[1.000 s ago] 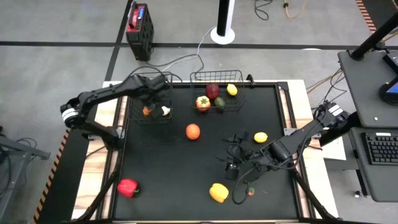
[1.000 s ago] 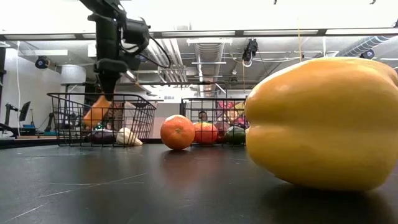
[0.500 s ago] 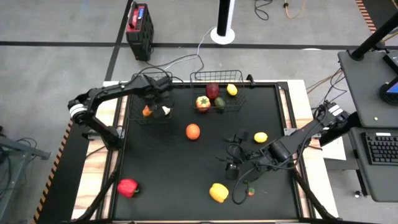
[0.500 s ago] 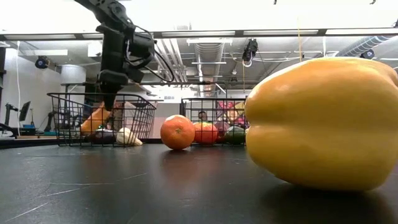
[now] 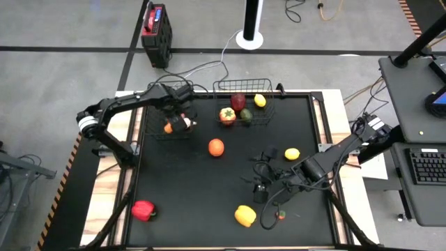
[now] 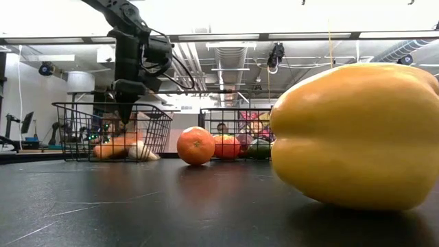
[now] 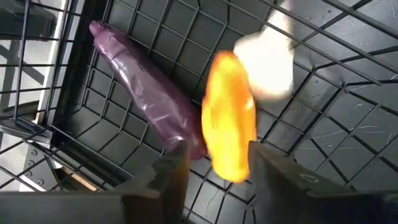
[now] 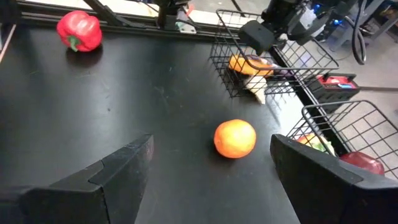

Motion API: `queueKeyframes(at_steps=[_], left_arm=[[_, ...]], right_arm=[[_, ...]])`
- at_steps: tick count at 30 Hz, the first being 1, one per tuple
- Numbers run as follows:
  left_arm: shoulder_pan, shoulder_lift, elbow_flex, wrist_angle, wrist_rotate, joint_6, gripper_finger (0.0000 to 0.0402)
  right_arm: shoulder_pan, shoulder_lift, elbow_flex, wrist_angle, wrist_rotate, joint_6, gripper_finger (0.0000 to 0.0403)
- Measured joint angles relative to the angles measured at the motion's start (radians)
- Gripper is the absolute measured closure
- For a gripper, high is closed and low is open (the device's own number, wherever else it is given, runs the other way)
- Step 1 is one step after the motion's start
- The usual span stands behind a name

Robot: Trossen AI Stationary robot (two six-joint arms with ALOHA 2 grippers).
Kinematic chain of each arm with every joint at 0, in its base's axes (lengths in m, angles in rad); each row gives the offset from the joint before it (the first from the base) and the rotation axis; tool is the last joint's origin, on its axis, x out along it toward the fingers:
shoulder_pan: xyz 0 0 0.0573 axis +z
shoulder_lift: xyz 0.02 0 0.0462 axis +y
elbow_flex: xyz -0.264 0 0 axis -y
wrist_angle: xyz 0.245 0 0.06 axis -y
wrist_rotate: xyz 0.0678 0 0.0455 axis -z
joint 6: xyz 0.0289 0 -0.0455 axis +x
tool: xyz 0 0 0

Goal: Sort produce into baskets
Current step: Put the orange chili pepper into the left black wire basket, then put the yellow lemon into the right black wire basket

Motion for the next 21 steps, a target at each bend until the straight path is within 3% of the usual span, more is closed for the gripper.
queueKeyframes(at_steps=[7, 12, 21], left_arm=[[0.000, -0.001, 0.000, 0.008, -0.034, -0.010, 0.0207], [-0.012, -0.022, 0.003, -0.002, -0.034, -0.075, 0.0197], [-0.143, -0.185, -0.003, -0.005, -0.034, -0.230, 0.0196]], right_arm=[[0.000, 0.000, 0.000, 0.000, 0.000, 0.000, 0.0087], [0.000, 0.000, 0.002, -0.011, 0.000, 0.017, 0.0087], [-0.026, 0.000, 0.023, -0.205, -0.007, 0.253, 0.0087]])
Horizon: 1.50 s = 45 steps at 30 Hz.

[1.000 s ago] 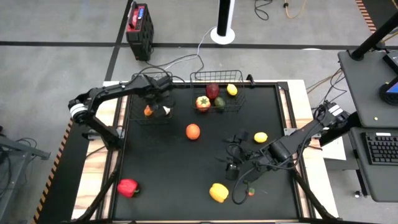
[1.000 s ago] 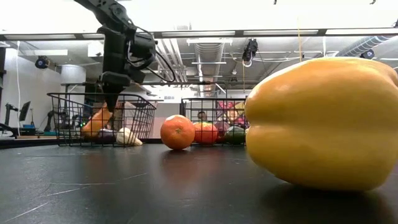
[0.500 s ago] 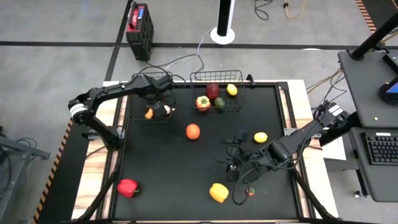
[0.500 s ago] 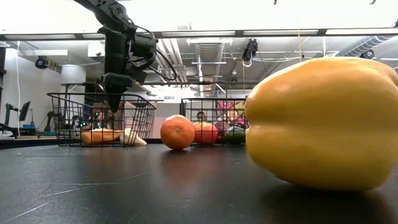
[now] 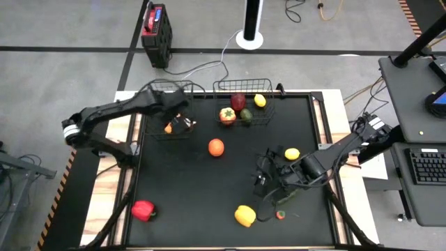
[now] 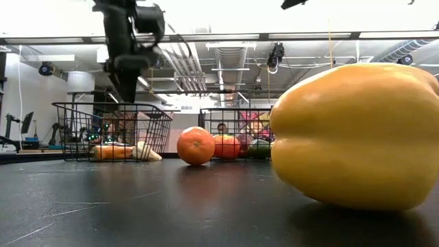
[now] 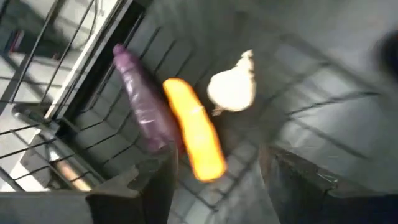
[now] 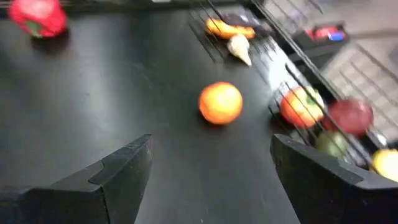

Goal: Sort produce into baskets
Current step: Put the yellow lemon into the right black wire basket

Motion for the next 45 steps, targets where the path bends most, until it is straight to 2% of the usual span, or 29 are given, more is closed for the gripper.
queueKeyframes(at_steps=[4, 10, 17, 22, 25, 30, 33, 39, 45], left_arm=[[-0.136, -0.093, -0.005, 0.011, -0.033, -0.099, 0.0196], [-0.429, -0.180, -0.014, 0.015, -0.215, -0.318, 0.0196], [-0.791, -0.181, -0.015, 0.019, -0.449, -0.537, 0.0196], [-0.966, -0.149, -0.015, 0.019, -0.541, -0.656, 0.0196], [-1.030, -0.129, -0.015, 0.019, -0.563, -0.699, 0.0196], [-1.091, -0.097, -0.015, 0.025, -0.565, -0.719, 0.0196], [-1.106, -0.078, -0.015, 0.041, -0.566, -0.722, 0.0196], [-1.110, -0.049, -0.015, 0.045, -0.566, -0.722, 0.0196], [-1.110, -0.037, -0.015, 0.050, -0.569, -0.722, 0.0196]], right_arm=[[-0.036, 0.000, 0.000, -0.102, -0.036, 0.124, 0.0087], [-0.130, 0.000, 0.000, -0.247, -0.186, 0.304, 0.0094], [-0.247, 0.000, 0.000, -0.504, -0.350, 0.424, 0.0096], [-0.316, 0.000, -0.006, -0.628, -0.427, 0.425, 0.0080], [-0.343, 0.000, -0.017, -0.652, -0.496, 0.359, 0.0073], [-0.356, -0.001, -0.042, -0.654, -0.655, 0.083, 0.0069], [-0.357, -0.001, -0.064, -0.675, -0.702, 0.012, 0.0069], [-0.387, -0.002, -0.133, -0.757, -0.717, 0.033, 0.0069], [-0.398, -0.001, -0.230, -0.700, -0.683, -0.182, 0.0069]])
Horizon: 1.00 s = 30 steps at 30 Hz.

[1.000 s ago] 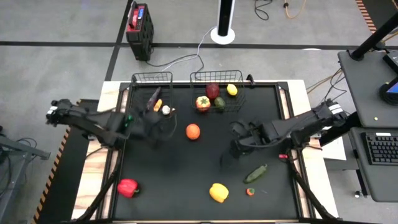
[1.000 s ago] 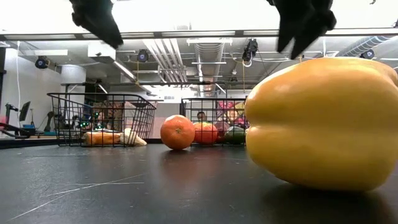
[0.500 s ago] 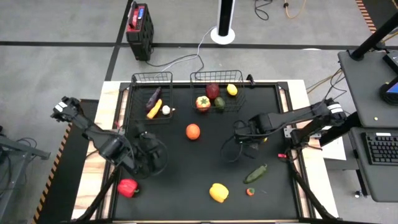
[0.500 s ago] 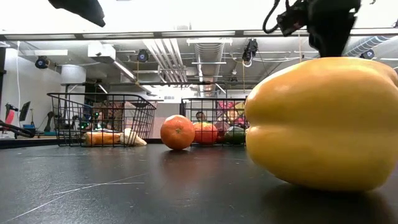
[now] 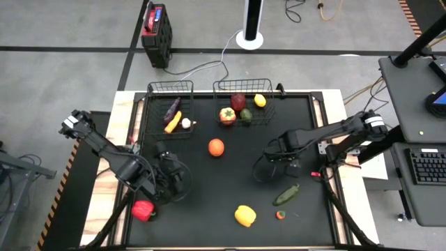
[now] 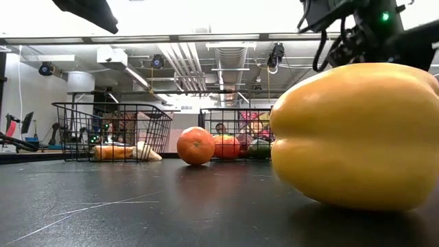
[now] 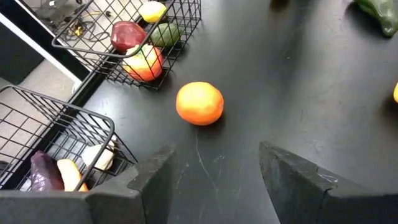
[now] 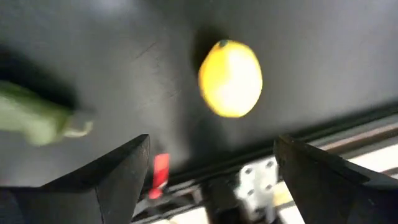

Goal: Sort produce into baskets
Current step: Put the yellow lemon into the right black wire basket

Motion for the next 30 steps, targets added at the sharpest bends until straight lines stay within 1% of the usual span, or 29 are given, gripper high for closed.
queueKeyframes(at_steps=[3, 6, 9, 15, 21, 26, 30], left_arm=[[0.000, 0.004, 0.000, 0.006, 0.000, 0.000, 0.0196], [0.000, 0.007, 0.000, 0.006, -0.001, 0.004, 0.0196], [0.000, 0.008, 0.000, 0.006, -0.015, 0.005, 0.0196], [0.000, 0.008, 0.000, 0.006, -0.026, 0.009, 0.0196], [0.000, 0.009, 0.000, 0.007, -0.031, 0.009, 0.0196], [0.000, 0.009, 0.000, 0.009, -0.053, 0.009, 0.0196], [0.000, 0.009, 0.000, 0.010, -0.053, 0.009, 0.0196]], right_arm=[[-0.002, 0.000, -0.051, 0.049, 0.048, -0.080, 0.0069], [-0.014, 0.000, -0.095, 0.085, 0.078, -0.105, 0.0069], [-0.036, 0.000, -0.138, 0.097, 0.090, -0.111, 0.0069], [-0.072, 0.000, -0.221, 0.195, 0.093, -0.131, 0.0069], [-0.093, 0.001, -0.269, 0.275, 0.142, -0.131, 0.0069], [-0.097, 0.001, -0.294, 0.339, 0.140, -0.143, 0.0072], [-0.097, 0.001, -0.308, 0.372, 0.134, -0.143, 0.0084]])
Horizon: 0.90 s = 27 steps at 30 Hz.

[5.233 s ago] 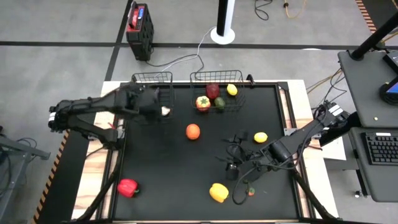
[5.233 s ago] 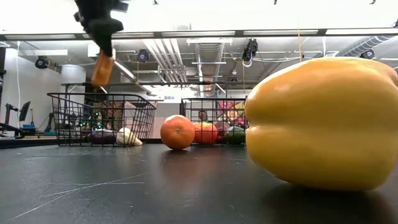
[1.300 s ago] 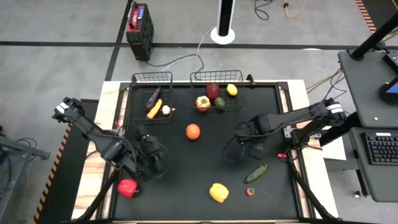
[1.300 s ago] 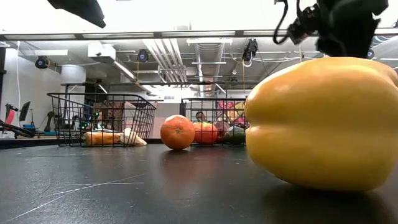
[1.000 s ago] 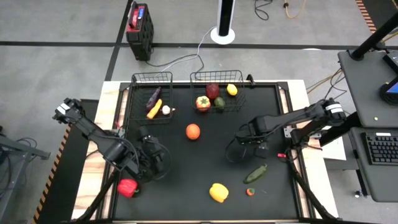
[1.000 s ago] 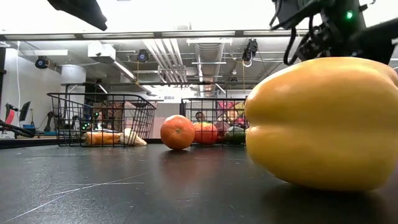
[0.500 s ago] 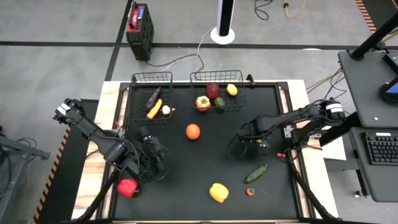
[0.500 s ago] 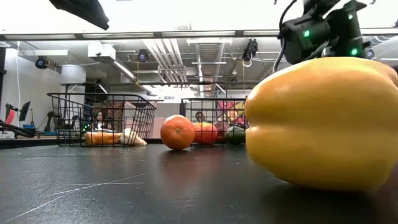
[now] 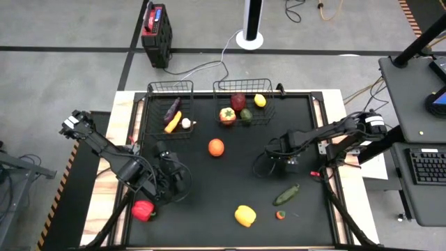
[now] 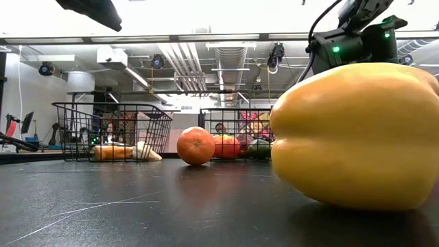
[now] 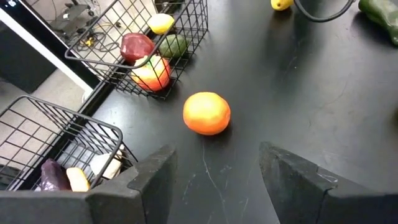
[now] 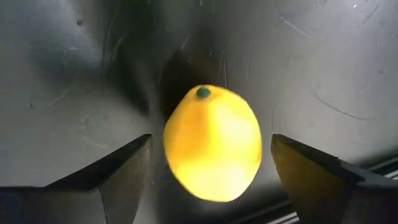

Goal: Sort produce into baskets
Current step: Put the yellow lemon into the right black wire basket

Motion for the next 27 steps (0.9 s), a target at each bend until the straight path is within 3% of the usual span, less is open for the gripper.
queueKeyframes(at_steps=[13, 20, 27], left_arm=[[0.000, 0.000, 0.000, 0.005, 0.000, 0.000, 0.0196], [0.000, 0.000, -0.001, 0.007, 0.002, -0.001, 0.0196], [0.000, 0.000, -0.001, 0.024, 0.002, -0.001, 0.0196]], right_arm=[[0.000, 0.000, -0.015, 0.016, -0.009, 0.023, 0.0202], [0.003, 0.000, 0.071, -0.013, -0.070, 0.065, 0.0190], [0.032, -0.001, 0.274, 0.068, -0.079, 0.019, 0.0189]])
